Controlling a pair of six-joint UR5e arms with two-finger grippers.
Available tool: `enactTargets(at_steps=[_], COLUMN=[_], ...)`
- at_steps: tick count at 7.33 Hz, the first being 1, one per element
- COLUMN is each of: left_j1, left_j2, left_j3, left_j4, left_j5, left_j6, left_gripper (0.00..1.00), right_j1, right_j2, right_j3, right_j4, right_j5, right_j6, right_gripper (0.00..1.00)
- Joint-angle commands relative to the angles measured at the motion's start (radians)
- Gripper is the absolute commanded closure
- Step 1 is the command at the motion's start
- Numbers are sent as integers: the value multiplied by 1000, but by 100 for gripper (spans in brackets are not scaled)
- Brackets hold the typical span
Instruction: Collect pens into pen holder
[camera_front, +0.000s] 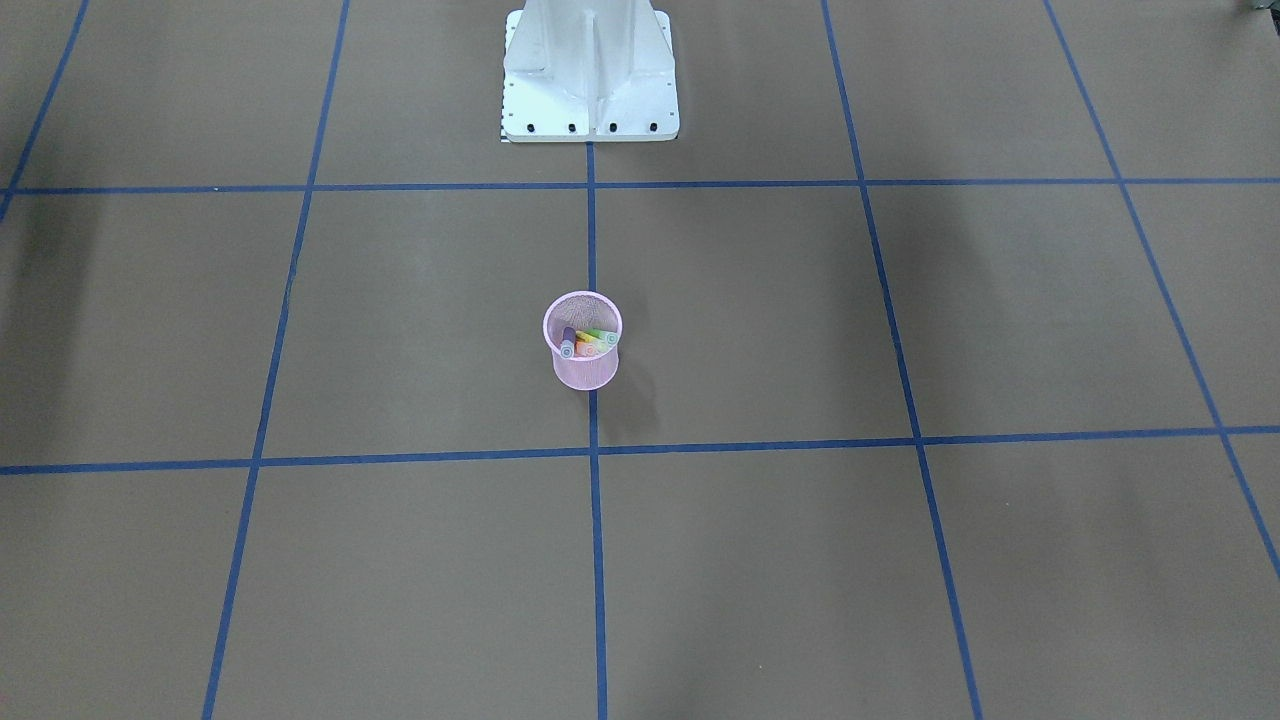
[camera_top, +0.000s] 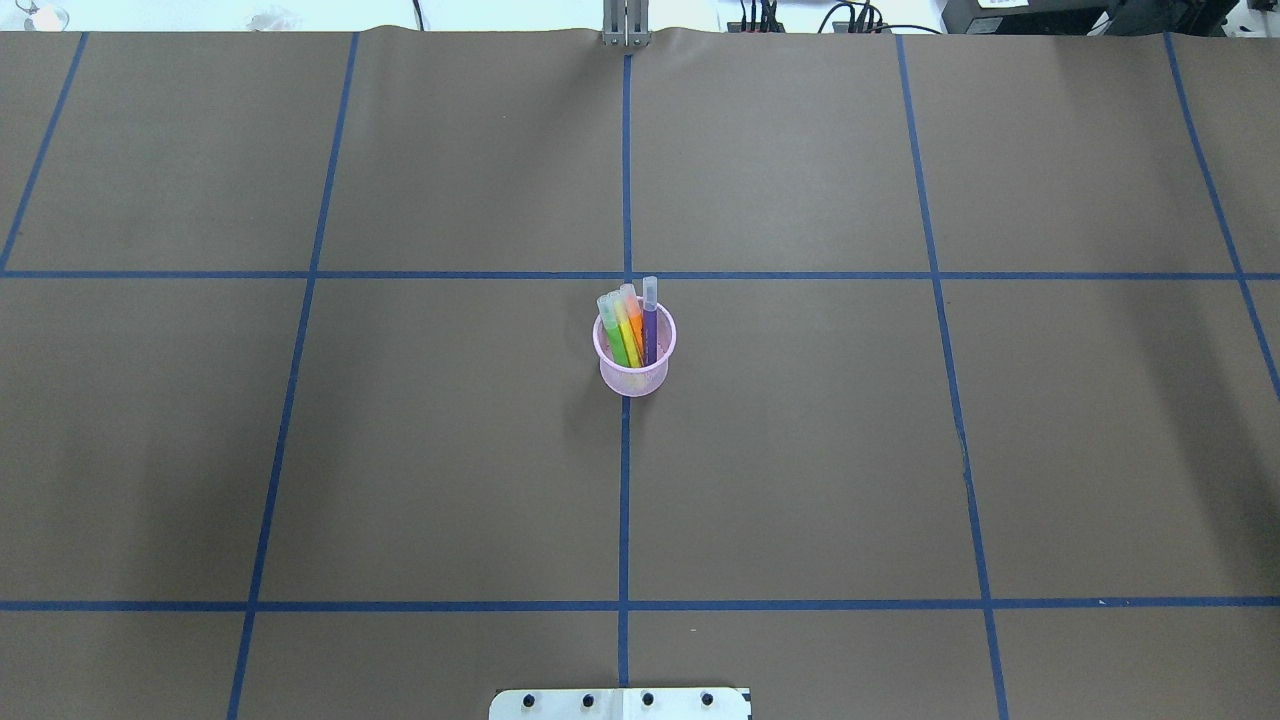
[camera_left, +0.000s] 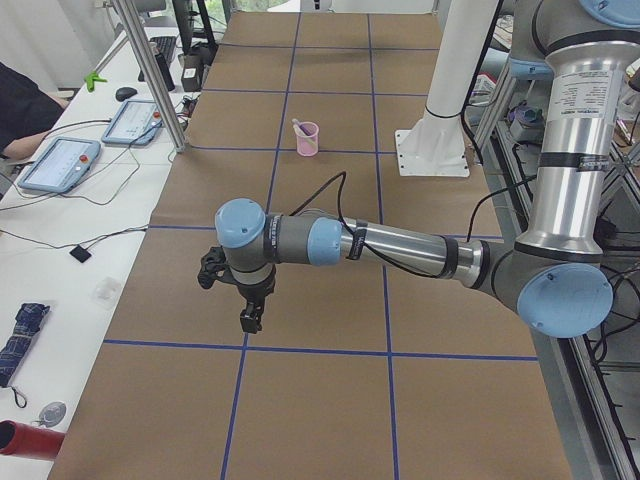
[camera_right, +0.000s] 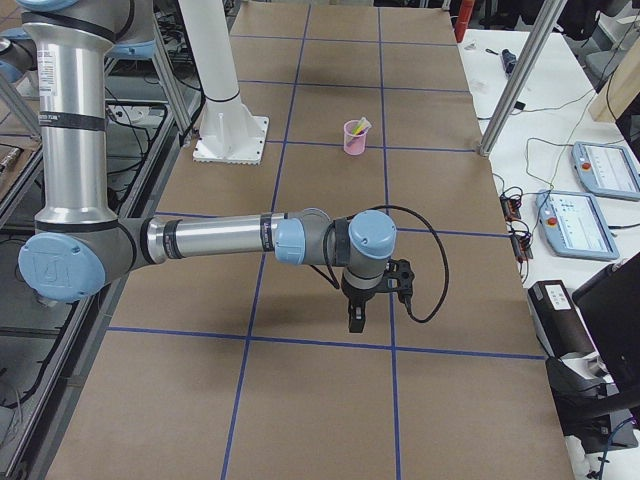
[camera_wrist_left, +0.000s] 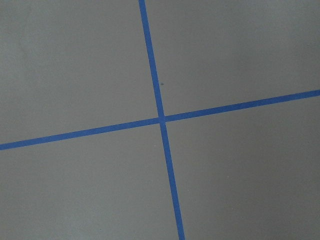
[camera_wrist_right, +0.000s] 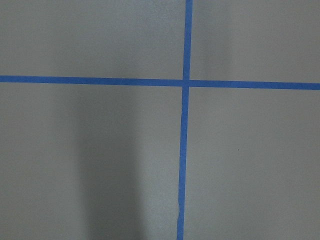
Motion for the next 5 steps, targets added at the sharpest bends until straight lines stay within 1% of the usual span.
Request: enactTargets(at_steps=[1,3,5], left_j1=[1,1,1], left_j2=[-3,-6,-4], left_j3=[-1,4,7], left_j4=[4,4,4], left_j5=[0,0,0], left_j6=[3,4,7], left_gripper=[0,0,0], right_j1=[35,46,52], right_j2=[-9,-29,-29], right_j3=[-9,-24,-27], right_j4=[1,1,1], right_j5=[16,16,48], right_j6=[-4,-28,-59], right_gripper=[0,0,0])
